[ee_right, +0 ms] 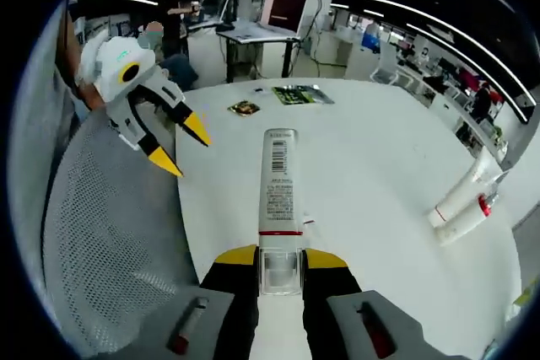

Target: Arrange the skincare products in the storage area until every visible bottle or jar stands upright without overlapping.

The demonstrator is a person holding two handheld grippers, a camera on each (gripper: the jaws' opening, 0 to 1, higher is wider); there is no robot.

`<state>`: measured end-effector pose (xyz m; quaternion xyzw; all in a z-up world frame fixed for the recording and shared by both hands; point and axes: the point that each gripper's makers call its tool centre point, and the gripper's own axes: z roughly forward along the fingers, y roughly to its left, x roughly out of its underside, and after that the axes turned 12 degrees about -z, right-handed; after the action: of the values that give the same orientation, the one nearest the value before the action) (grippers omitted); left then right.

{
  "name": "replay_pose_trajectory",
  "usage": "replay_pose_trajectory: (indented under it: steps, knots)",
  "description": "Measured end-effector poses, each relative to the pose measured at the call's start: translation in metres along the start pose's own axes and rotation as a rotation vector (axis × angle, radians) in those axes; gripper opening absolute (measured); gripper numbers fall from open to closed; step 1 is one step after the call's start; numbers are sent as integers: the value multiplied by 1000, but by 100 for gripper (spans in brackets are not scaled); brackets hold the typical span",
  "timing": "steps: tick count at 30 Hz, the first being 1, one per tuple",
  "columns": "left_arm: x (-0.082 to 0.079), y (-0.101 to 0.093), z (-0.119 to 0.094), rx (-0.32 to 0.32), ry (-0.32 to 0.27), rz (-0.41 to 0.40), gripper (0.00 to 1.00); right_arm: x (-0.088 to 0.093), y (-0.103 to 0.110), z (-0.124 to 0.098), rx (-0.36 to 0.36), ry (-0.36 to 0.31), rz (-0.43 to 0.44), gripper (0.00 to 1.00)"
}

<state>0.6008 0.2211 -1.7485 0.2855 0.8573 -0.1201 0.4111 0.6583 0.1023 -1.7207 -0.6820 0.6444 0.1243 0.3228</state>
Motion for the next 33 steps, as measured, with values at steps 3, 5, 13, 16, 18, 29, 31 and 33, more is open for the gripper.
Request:
replay_pose_trajectory:
  steps: [3, 5, 13, 16, 18, 29, 31, 33]
  knots:
    - [-10, -3, -2, 16, -29, 1, 34, -6, 12, -3, -6, -10, -14, 12]
    - [-21, -8, -2, 27, -70, 35, 38, -7, 21, -3, -11, 0, -57, 12]
    - [-28, -22, -5, 71, -110, 67, 39, -15, 54, -1, -32, 72, -319, 12]
    - [-31, -30, -7, 99, -127, 80, 40, -19, 62, 1, -42, 80, -376, 12]
    - [-31, -35, -8, 119, -130, 93, 40, -22, 67, 2, -53, 91, -423, 12]
    - [-12, -65, -10, 223, -66, 307, 31, -43, 80, 5, -146, 131, -640, 12]
    - [-11, -66, -9, 230, -66, 301, 26, -44, 82, 6, -155, 136, -663, 12]
    - [-12, -63, -10, 220, -64, 293, 21, -46, 86, 6, -180, 139, -660, 12]
